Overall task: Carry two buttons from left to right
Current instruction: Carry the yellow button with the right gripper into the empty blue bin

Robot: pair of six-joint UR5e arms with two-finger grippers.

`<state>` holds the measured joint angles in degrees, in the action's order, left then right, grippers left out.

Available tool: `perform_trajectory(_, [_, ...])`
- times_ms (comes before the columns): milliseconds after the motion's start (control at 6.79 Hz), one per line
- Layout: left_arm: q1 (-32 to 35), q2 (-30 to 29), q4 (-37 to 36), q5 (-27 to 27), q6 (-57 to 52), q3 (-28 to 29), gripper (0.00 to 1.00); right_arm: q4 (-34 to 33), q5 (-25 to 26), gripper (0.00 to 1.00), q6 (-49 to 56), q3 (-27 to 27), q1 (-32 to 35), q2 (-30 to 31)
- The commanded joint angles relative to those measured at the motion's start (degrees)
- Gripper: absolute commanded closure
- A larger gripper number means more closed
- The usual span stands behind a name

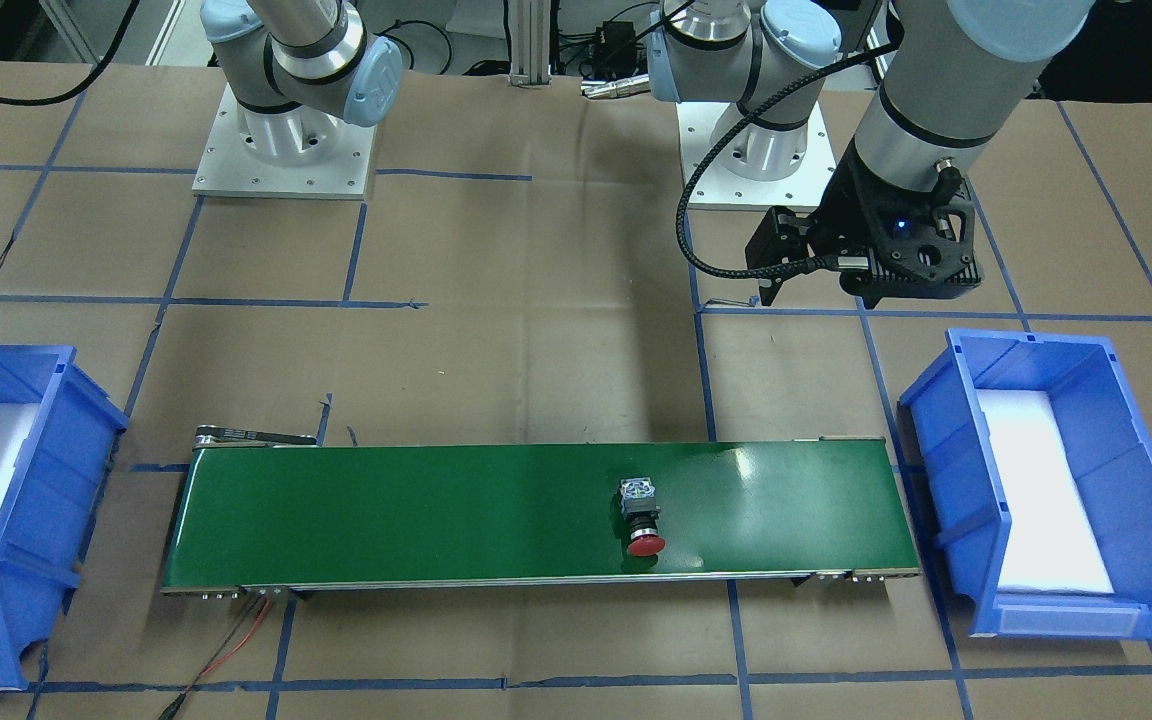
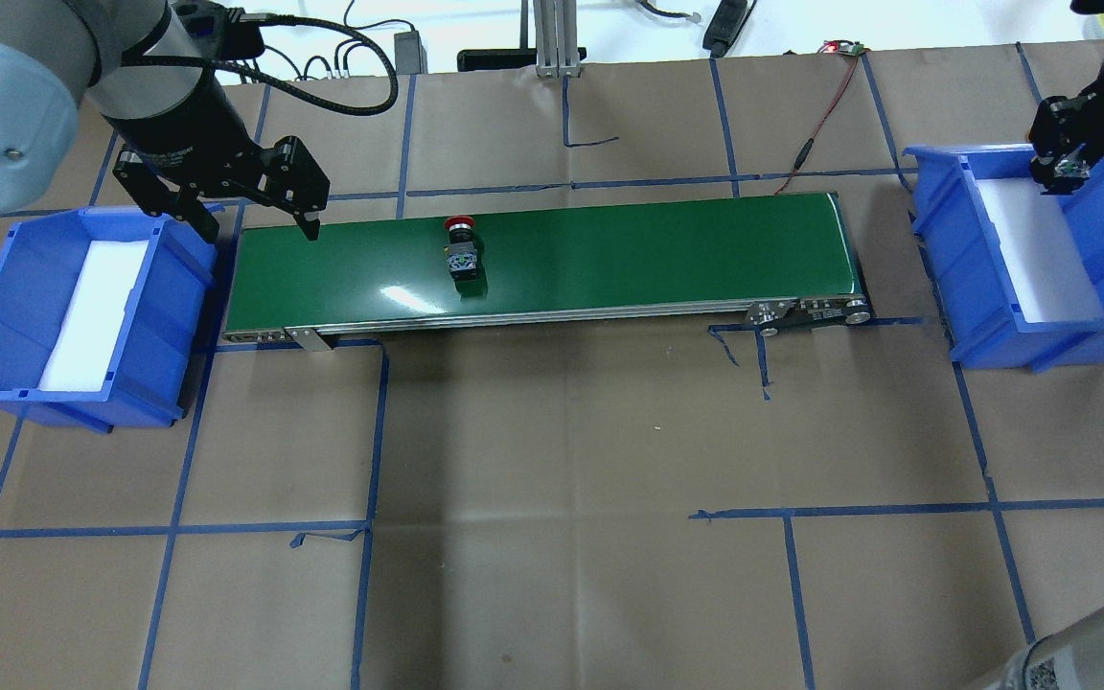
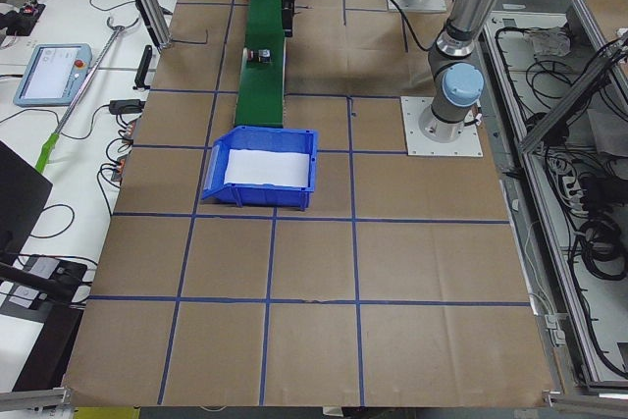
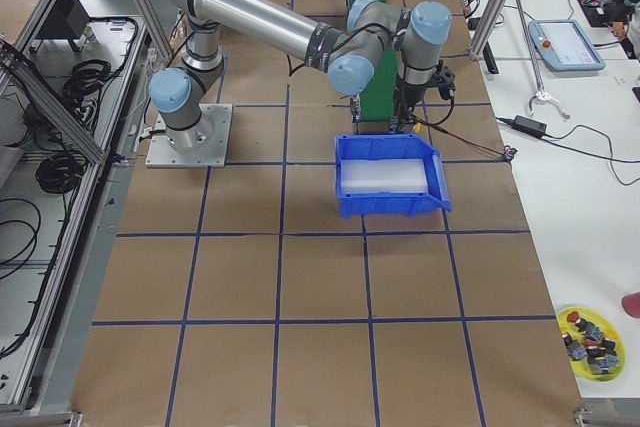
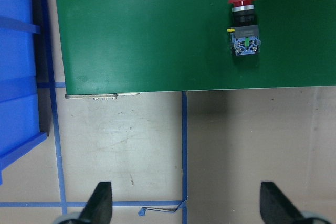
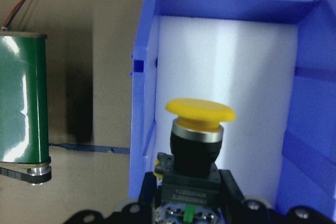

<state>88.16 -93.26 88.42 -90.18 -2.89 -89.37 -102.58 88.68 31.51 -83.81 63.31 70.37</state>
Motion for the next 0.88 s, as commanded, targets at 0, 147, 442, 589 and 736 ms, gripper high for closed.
perform_trajectory(0, [0.0, -0.08, 0.0, 0.0, -0.01, -0.01, 0.0, -8.38, -1.14, 0.99, 4.67, -8.97, -2.92, 0.82])
perform_trajectory(147, [0.0, -0.17, 0.0, 0.0, -0.01, -0.01, 0.0, -12.77, -1.05, 0.99, 5.74, -12.49, -4.32, 0.91])
perform_trajectory(442, [0.0, -0.08, 0.0, 0.09, -0.01, -0.01, 0.0, -14.74, -1.05, 0.99, 7.07, -16.12, -6.09, 0.56])
perform_trajectory(589, [0.0, 0.01, 0.0, 0.09, -0.01, -0.01, 0.0, -19.19, -0.97, 0.98, 7.24, -19.08, -6.97, -1.36])
perform_trajectory(736, [0.0, 0.1, 0.0, 0.0, -0.1, 0.07, 0.0, -19.49, -1.05, 0.98, 7.25, -19.72, -7.5, -2.6])
